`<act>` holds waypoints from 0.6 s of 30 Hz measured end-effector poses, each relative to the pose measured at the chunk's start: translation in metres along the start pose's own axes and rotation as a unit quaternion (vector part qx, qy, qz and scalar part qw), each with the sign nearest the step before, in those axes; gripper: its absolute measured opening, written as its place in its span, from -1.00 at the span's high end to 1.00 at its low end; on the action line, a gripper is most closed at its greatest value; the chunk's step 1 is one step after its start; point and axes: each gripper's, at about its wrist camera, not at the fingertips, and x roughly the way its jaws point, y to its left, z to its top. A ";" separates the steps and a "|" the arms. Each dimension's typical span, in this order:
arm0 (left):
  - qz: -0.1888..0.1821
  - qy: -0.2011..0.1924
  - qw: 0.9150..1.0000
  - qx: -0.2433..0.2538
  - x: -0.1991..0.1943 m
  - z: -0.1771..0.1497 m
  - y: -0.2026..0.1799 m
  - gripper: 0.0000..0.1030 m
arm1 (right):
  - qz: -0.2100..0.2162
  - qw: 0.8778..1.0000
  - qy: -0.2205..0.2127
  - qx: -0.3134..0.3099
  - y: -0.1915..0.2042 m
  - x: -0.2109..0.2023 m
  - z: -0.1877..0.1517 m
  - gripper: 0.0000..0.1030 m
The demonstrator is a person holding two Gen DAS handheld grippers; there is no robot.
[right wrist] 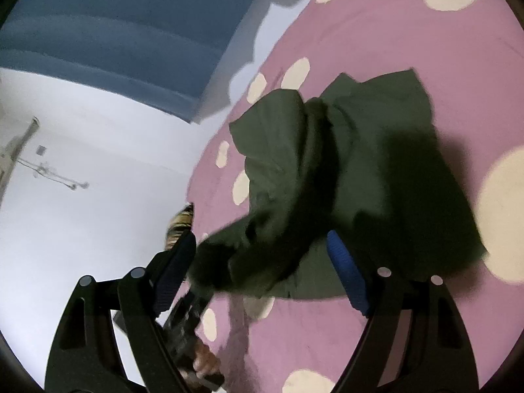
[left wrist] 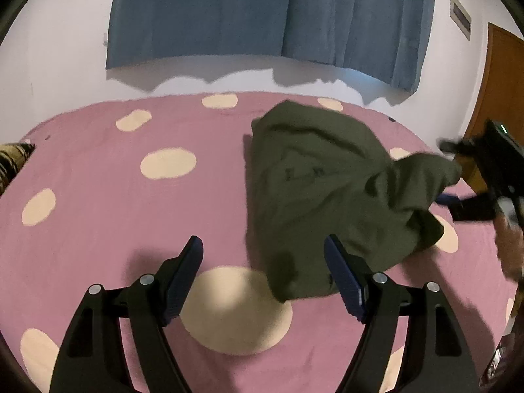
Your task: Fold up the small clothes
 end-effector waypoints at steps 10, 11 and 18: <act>-0.024 0.022 0.999 0.019 0.016 -0.019 -0.003 -0.46 | -0.099 0.991 0.080 -0.035 0.017 0.059 0.012 0.59; -0.024 0.023 0.999 0.020 0.017 -0.019 -0.004 -0.46 | -0.102 0.991 0.079 -0.045 0.021 0.056 0.009 0.67; -0.026 0.018 0.999 -0.006 0.016 -0.015 0.004 -0.46 | -0.087 0.984 0.025 -0.153 0.079 0.020 0.009 0.84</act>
